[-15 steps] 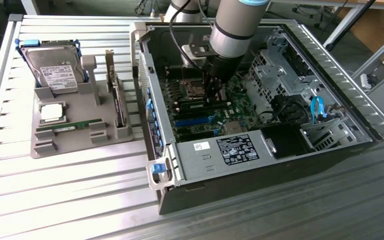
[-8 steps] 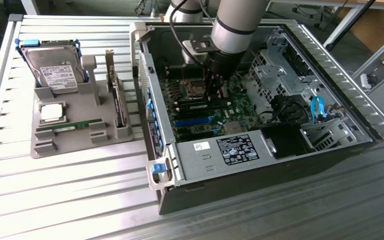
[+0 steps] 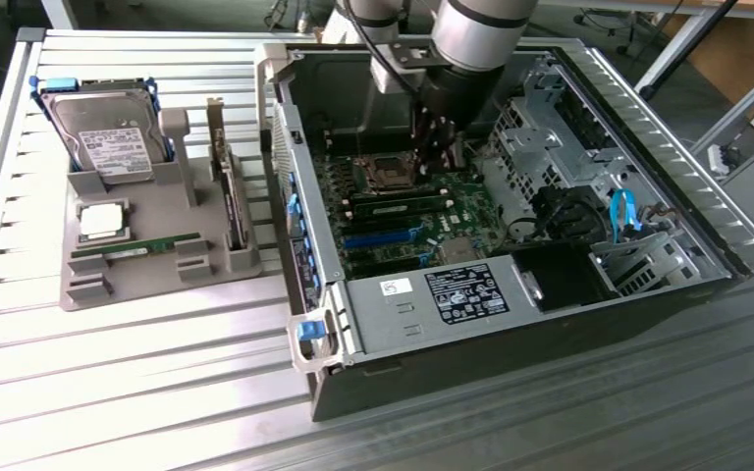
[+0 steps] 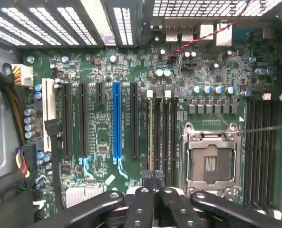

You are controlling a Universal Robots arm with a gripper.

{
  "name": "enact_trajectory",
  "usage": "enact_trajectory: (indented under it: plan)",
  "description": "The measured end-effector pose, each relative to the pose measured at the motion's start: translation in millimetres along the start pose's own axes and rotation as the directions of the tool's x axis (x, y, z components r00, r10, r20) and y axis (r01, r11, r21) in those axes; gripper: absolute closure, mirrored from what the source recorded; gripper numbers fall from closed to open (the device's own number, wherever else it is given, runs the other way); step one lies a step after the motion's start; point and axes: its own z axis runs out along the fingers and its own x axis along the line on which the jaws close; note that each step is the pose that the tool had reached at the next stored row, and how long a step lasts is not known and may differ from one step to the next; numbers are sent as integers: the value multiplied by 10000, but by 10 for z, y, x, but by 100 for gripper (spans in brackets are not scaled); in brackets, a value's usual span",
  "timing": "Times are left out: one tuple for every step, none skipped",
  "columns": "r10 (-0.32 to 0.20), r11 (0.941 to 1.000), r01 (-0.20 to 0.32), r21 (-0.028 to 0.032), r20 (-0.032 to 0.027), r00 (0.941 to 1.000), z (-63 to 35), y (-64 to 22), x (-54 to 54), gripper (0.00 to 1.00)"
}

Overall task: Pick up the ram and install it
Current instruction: 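Insert the ram into the slot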

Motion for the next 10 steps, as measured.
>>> enact_trajectory:
  plan:
    - [-1,10000,1,-24,0,10000,-1,-68,0,91]
    - [0,10000,0,-53,0,10000,-1,-155,0,91]
    - [-1,10000,1,-77,0,10000,-1,-227,1,91]
    - [-1,10000,1,-99,-1,10000,-2,-303,1,91]
    - [0,9999,0,-119,-1,10000,-3,-383,1,91]
    - [-1,9999,1,-131,-1,10000,-7,-435,0,91]
    - [-1,9999,1,-143,-2,10000,-20,-490,0,91]
    - [-1,9999,1,-161,0,10000,-47,-566,0,91]
    - [0,9998,0,-174,0,10000,-61,-606,1,91]
    - [-1,9998,1,-178,2,10000,-61,-620,0,91]
